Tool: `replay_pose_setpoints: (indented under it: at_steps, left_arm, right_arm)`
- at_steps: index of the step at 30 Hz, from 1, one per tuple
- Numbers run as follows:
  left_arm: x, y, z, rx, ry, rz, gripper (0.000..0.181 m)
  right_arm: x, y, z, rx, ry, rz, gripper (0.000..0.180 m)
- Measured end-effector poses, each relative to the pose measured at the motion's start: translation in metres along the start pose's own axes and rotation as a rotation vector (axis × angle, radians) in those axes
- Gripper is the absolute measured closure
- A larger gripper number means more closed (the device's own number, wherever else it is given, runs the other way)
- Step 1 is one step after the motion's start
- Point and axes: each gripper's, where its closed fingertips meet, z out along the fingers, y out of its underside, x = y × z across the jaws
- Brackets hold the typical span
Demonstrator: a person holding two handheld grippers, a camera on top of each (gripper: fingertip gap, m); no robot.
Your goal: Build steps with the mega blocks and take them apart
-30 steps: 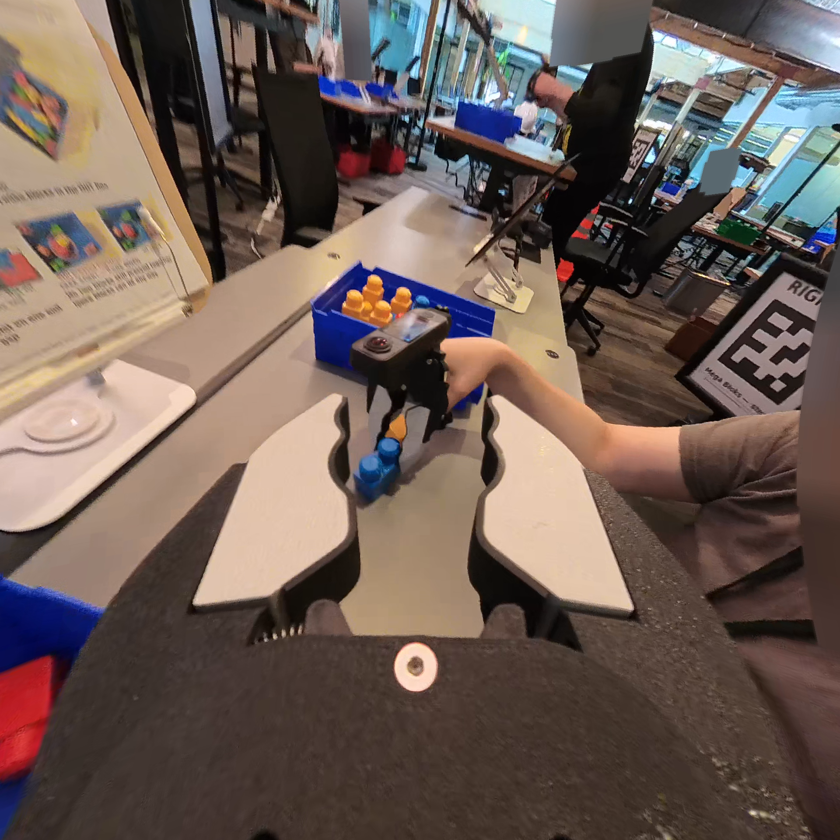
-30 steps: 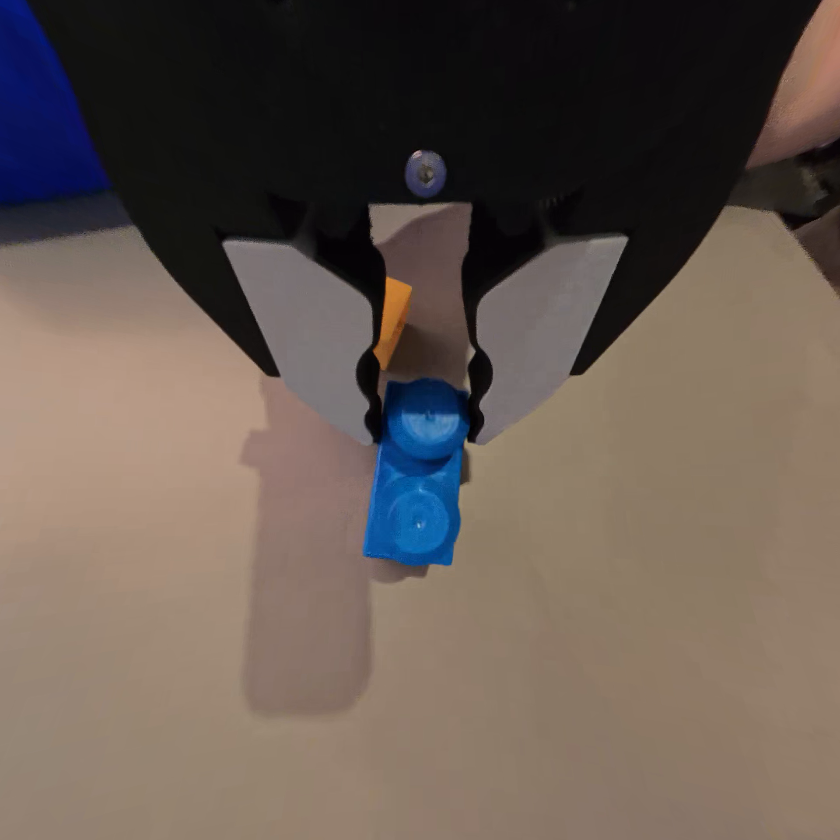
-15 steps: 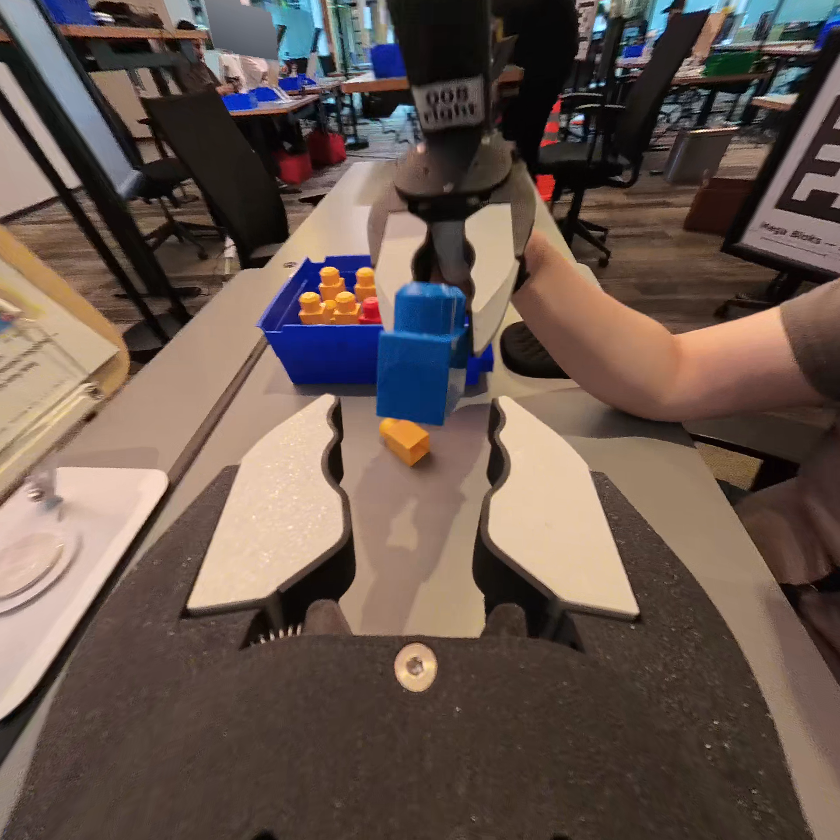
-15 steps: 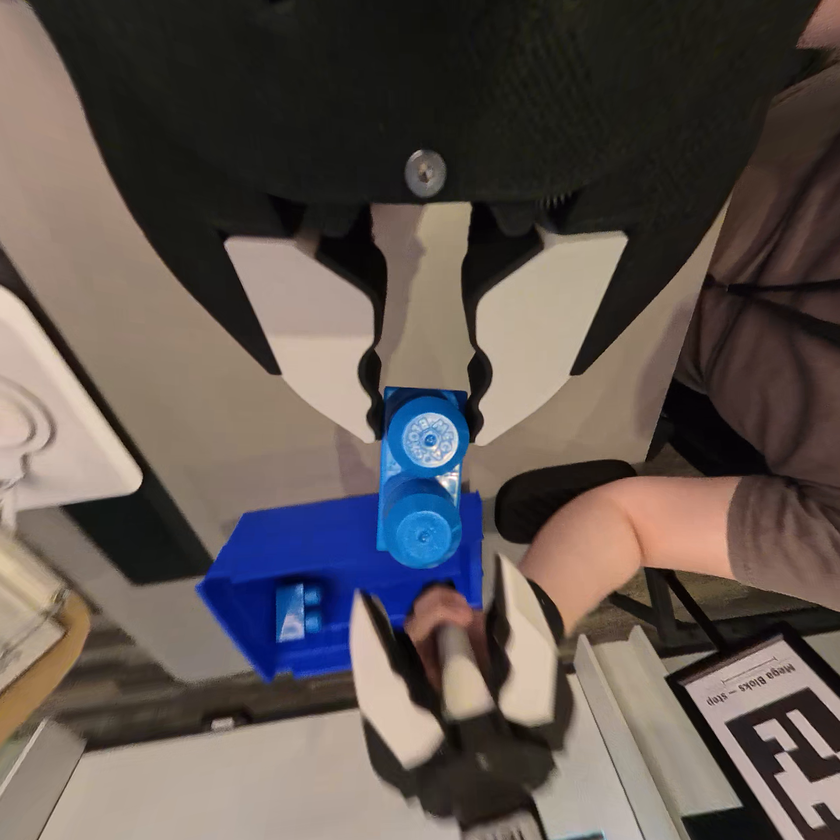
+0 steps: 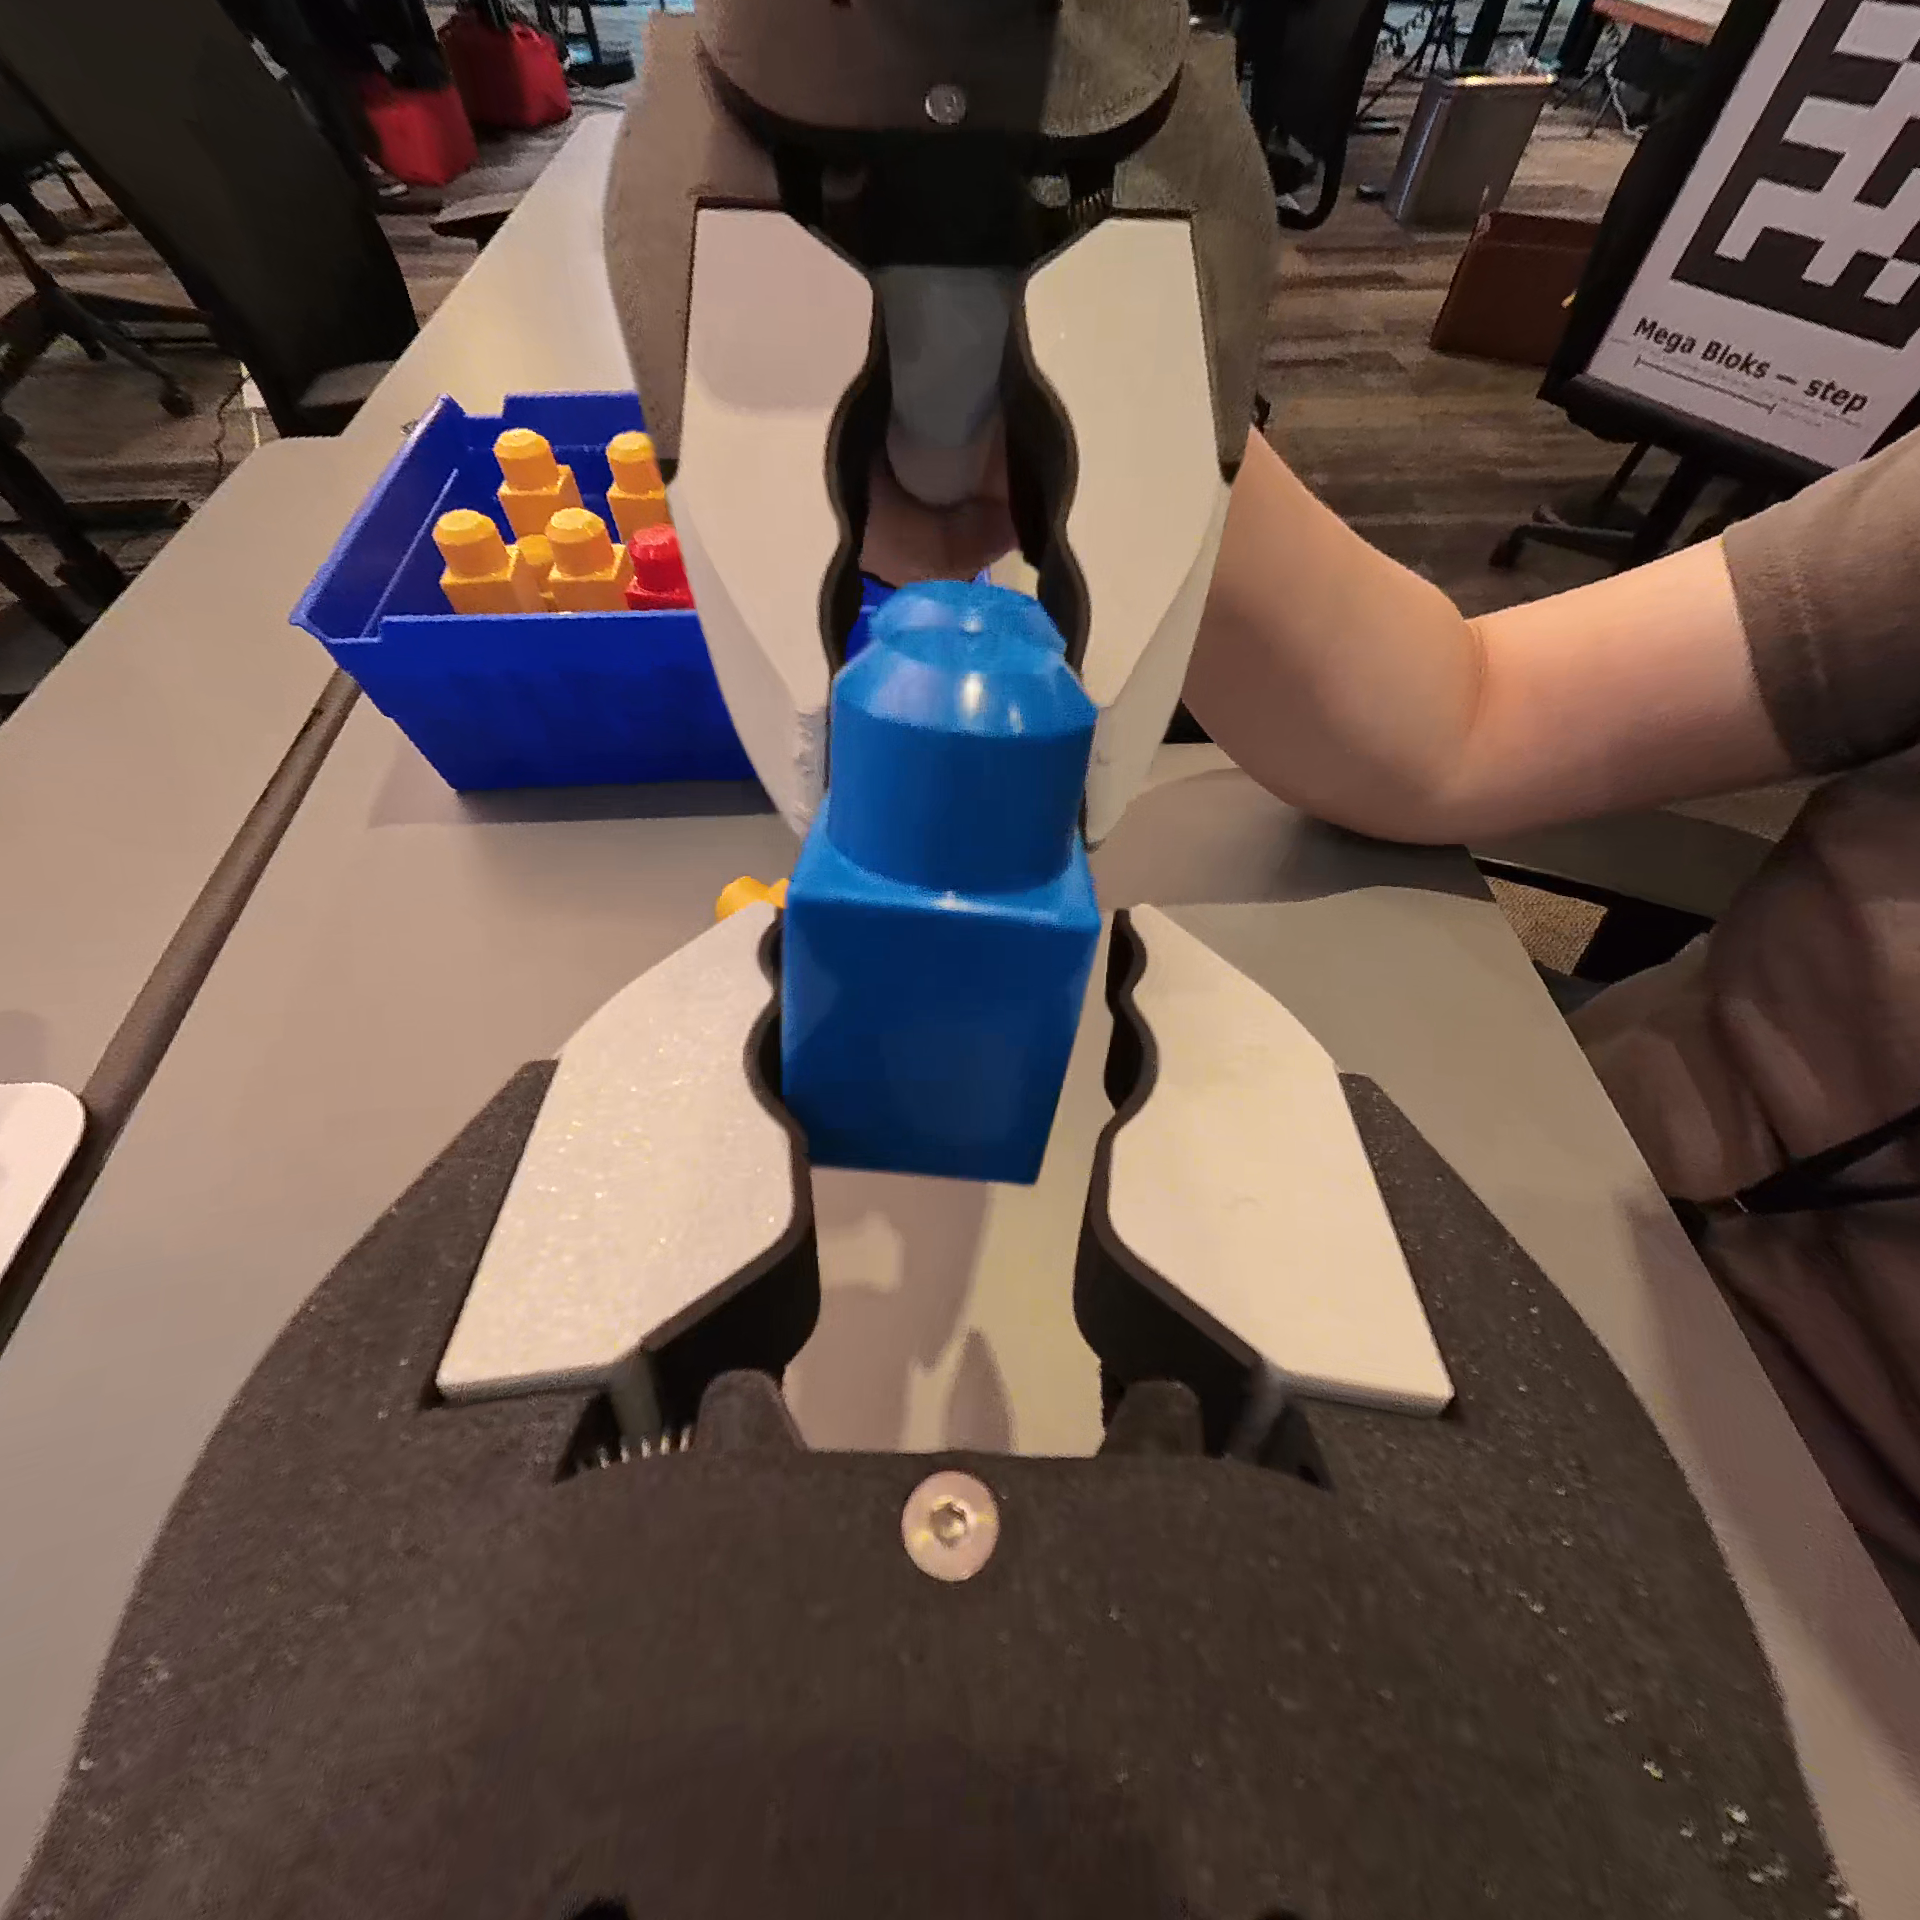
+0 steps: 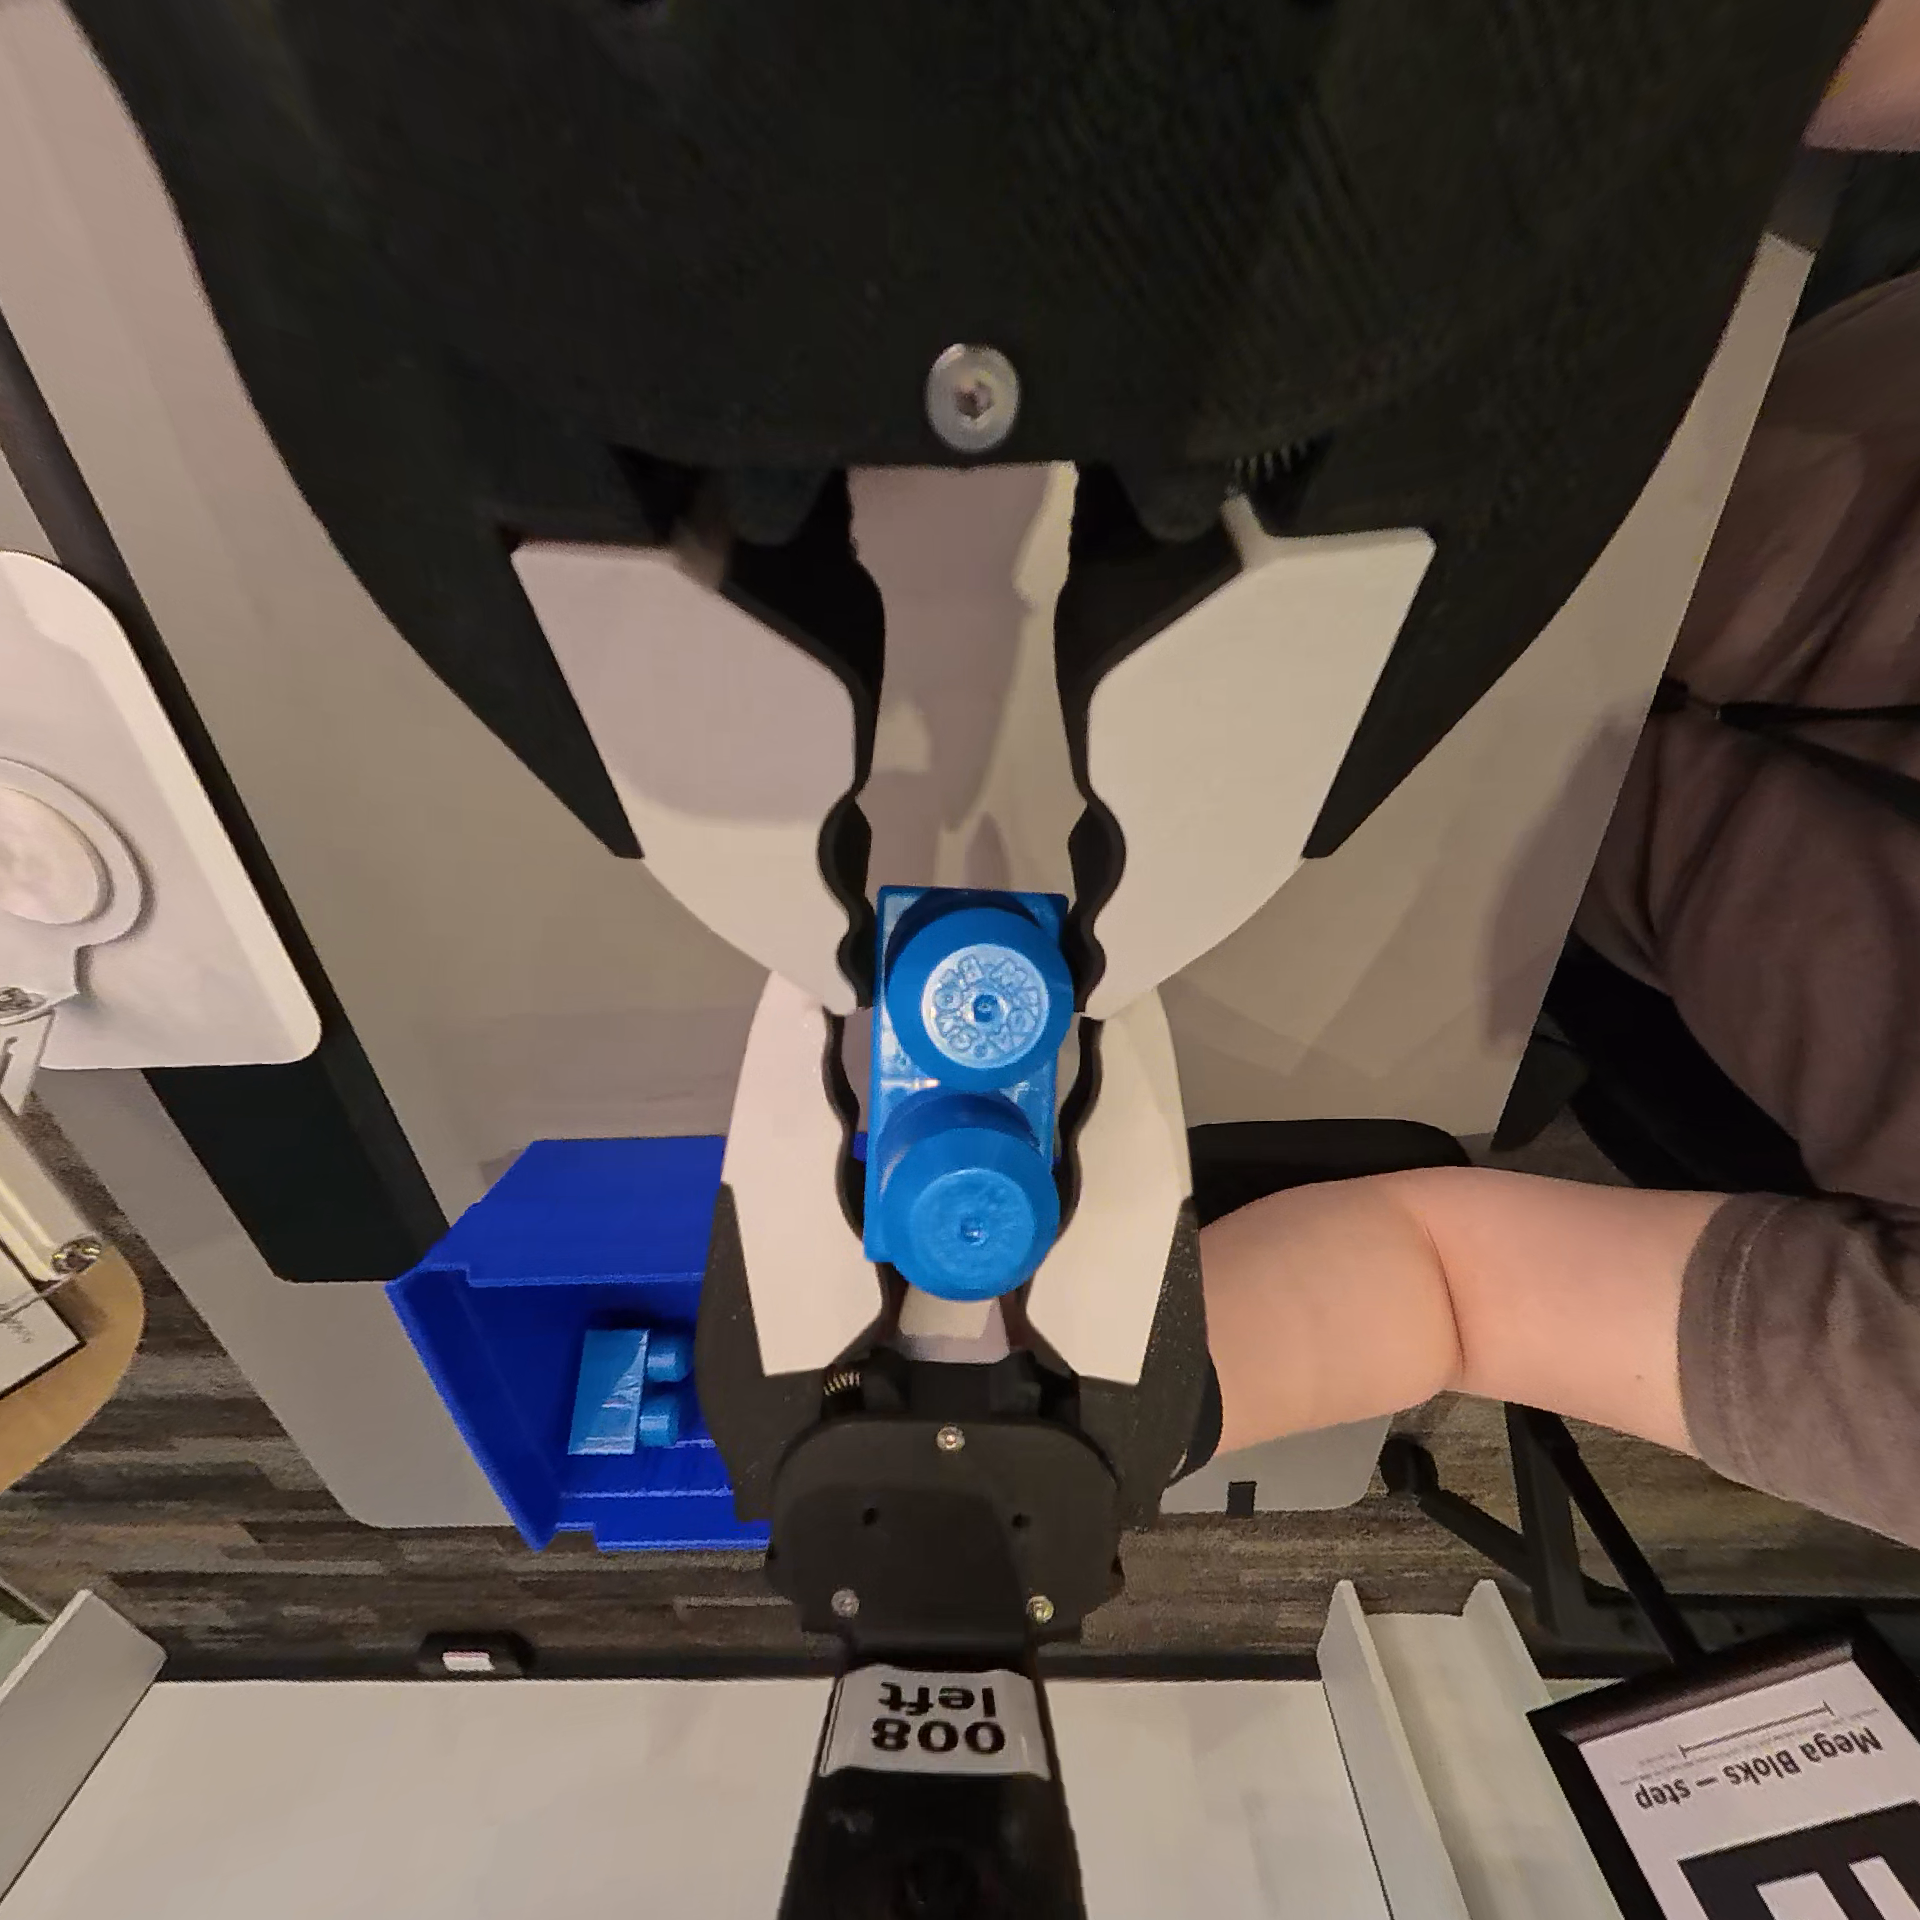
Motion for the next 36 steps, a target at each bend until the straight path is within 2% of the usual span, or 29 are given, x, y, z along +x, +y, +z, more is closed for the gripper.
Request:
replay_pose_setpoints:
  at_steps: [6, 17, 22, 36]
  left_arm:
    - [-0.004, -0.003, -0.002, 0.024, -0.02, 0.002, 0.133]
    - [-0.008, -0.002, -0.005, 0.016, -0.02, -0.019, 0.136]
    - [-0.011, -0.005, -0.01, 0.034, -0.015, -0.061, 0.136]
    - [-0.007, -0.002, -0.008, 0.008, 0.068, -0.237, 0.135]
  right_arm:
    - [-0.002, -0.003, 0.004, 0.005, -0.006, -0.001, 0.144]
    - [0.003, -0.01, -0.001, 0.055, 0.038, -0.023, 0.142]
    - [0.009, -0.011, -0.015, 0.107, 0.04, 0.033, 0.142]
    - [0.007, -0.005, -0.003, 0.097, -0.089, 0.192, 0.148]
